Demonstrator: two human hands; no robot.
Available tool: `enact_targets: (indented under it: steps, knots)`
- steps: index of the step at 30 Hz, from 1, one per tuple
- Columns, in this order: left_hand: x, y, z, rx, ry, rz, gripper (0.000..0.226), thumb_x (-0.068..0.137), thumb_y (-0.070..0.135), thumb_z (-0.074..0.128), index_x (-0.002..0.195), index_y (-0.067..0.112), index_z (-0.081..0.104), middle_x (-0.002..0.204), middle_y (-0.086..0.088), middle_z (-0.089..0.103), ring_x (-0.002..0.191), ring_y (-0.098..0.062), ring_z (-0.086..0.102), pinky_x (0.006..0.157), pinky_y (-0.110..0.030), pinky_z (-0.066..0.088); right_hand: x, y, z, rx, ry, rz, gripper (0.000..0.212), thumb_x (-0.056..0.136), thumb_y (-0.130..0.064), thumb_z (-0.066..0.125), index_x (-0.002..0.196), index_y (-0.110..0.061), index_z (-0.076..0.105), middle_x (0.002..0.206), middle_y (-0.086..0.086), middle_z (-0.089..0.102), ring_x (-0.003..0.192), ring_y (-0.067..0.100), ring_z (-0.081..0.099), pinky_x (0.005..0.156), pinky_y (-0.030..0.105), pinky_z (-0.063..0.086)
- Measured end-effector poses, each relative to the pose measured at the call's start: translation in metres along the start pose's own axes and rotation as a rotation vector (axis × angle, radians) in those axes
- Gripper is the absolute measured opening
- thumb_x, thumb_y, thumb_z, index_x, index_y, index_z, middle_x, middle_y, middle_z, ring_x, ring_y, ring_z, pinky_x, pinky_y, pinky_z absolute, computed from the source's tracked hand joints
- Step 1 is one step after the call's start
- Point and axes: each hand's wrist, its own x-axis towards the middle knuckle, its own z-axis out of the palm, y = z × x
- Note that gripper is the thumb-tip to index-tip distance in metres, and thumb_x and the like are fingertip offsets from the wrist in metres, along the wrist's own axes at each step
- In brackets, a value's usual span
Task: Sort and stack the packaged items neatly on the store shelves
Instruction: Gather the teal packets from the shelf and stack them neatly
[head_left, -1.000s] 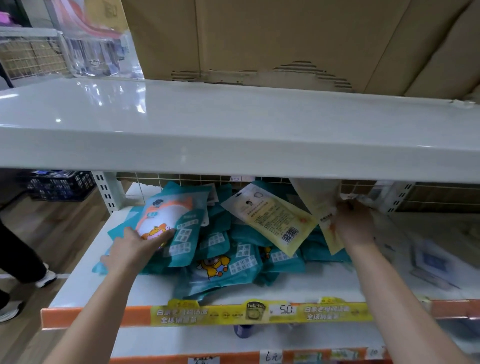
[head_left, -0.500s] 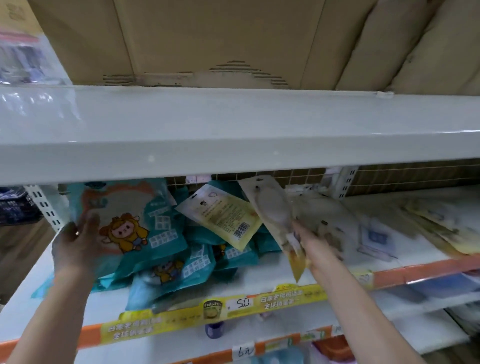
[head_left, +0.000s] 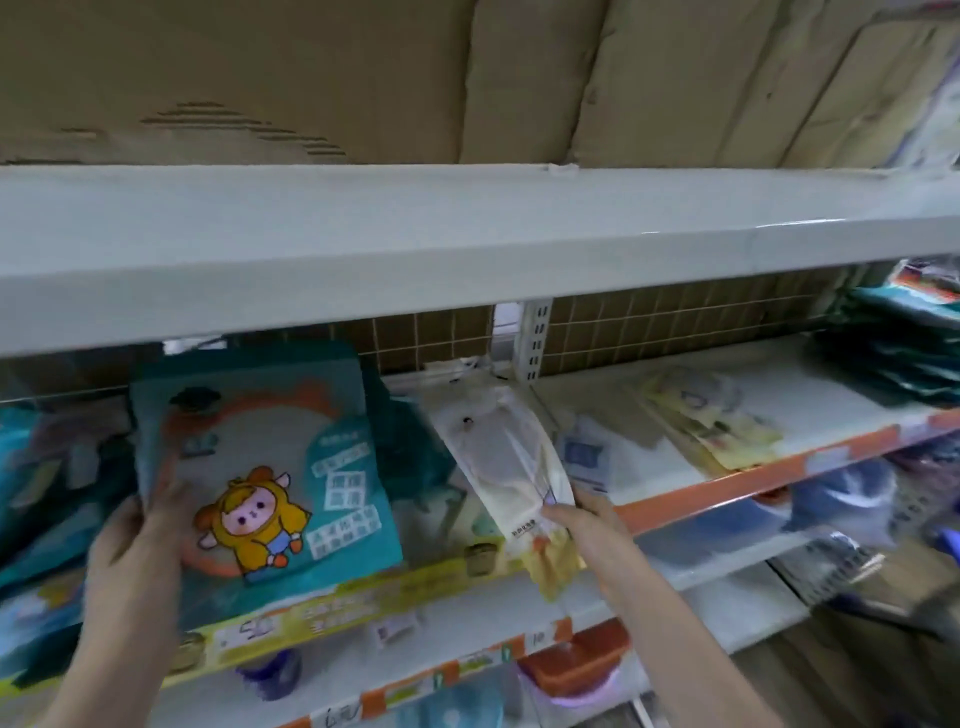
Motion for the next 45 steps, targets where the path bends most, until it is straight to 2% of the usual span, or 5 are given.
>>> enact_targets:
  steps: [17,21,33,38,45]
  knots:
    - [-0.204,-0.031,0.182,0.052,-0.039,-0.145,0.029,0.092,0.026,0.060,0.120,0.019,0.054,0.101,-0.010,0.062,0.069,-0.020,0.057,0.055,-0.033,0.045,0.060,0.029,-0.208,0.081,0.219,0.021,0.018,0.090,-0.010,0.061,0.106,-0.015,0.058,0.092,-0.001,0.064,0.081,0.012,0.058,0.064,0.026,0.043]
    - [-0.209,-0.037,0.214,0.130,-0.154,-0.093,0.038,0.097,0.025,0.051,0.131,0.012,0.049,0.113,-0.013,0.060,0.094,-0.031,0.060,0.085,-0.045,0.049,0.099,0.006,-0.237,0.104,0.343,-0.018,0.049,0.089,-0.010,0.060,0.133,-0.025,0.042,0.123,0.000,0.055,0.103,0.023,0.055,0.086,0.034,0.045]
    - [-0.139,-0.094,0.306,0.311,-0.214,-0.117,0.080,0.046,0.095,0.051,0.105,0.042,0.063,0.118,-0.001,0.065,0.113,-0.031,0.058,0.098,-0.057,0.041,0.216,-0.003,-0.281,-0.619,0.393,-0.082,0.072,0.078,-0.028,0.070,0.142,-0.017,0.039,0.128,0.011,0.051,0.109,0.033,0.053,0.086,0.040,0.050]
    - [-0.226,-0.040,0.351,0.340,-0.351,-0.074,0.037,0.087,0.057,0.046,0.093,0.024,0.061,0.099,-0.010,0.066,0.095,-0.030,0.061,0.092,-0.053,0.048,0.227,0.021,-0.289,-0.990,0.262,-0.136,0.056,0.068,-0.058,0.033,0.116,-0.043,0.058,0.128,-0.008,0.053,0.121,0.024,0.041,0.093,0.036,0.041]
    - [-0.269,-0.063,0.420,0.254,-0.446,-0.099,0.012,0.089,0.030,0.053,0.094,0.022,0.060,0.100,-0.016,0.067,0.092,-0.033,0.064,0.090,-0.054,0.049,0.227,0.008,-0.337,-0.770,0.184,-0.217,0.030,0.090,-0.044,0.051,0.110,-0.028,0.068,0.121,-0.003,0.058,0.116,0.021,0.050,0.096,0.034,0.041]
